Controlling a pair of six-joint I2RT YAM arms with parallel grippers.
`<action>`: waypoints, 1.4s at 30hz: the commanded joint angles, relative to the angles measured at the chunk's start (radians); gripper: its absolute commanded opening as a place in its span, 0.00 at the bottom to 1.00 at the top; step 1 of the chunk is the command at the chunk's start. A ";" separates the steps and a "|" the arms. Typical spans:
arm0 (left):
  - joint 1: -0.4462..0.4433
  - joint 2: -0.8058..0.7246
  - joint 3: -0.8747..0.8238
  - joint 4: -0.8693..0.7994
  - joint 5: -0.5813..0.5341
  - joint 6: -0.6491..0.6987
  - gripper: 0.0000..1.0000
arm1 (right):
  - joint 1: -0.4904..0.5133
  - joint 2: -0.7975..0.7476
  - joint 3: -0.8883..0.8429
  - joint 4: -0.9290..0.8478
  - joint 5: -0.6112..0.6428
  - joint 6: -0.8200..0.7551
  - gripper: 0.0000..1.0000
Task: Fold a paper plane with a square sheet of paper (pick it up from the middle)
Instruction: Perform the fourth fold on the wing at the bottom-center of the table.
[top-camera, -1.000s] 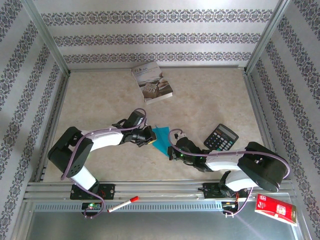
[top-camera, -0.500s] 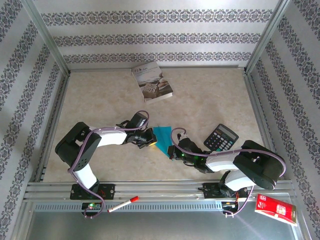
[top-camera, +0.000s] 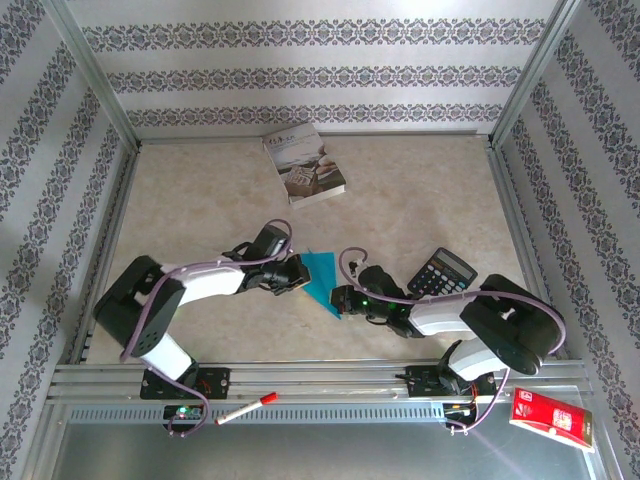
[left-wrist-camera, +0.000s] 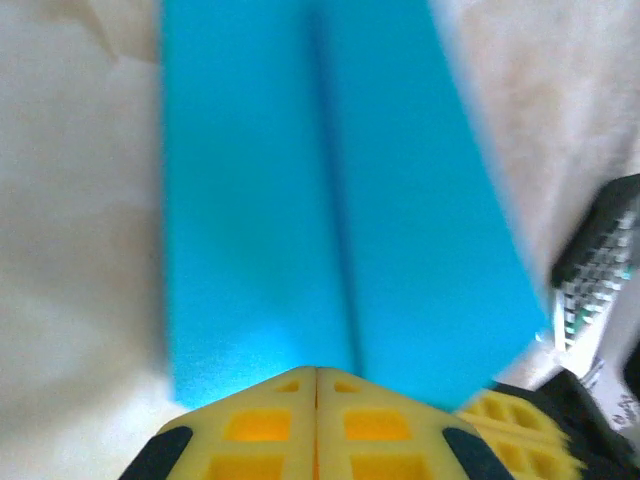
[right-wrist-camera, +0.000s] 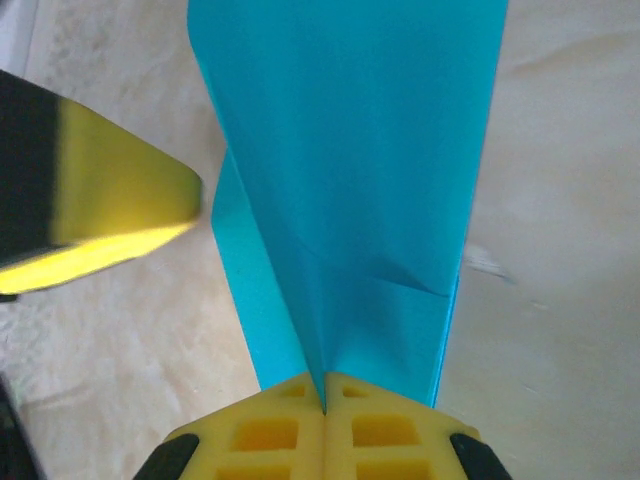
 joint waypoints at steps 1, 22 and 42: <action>0.027 -0.106 -0.040 -0.055 -0.058 0.001 0.08 | -0.005 0.045 0.067 0.000 -0.114 -0.074 0.00; 0.037 0.040 -0.007 -0.036 -0.040 0.036 0.00 | 0.003 0.186 0.024 0.243 -0.101 0.108 0.00; 0.037 0.122 -0.040 -0.079 -0.072 0.084 0.00 | 0.001 0.181 -0.053 0.288 -0.019 0.196 0.00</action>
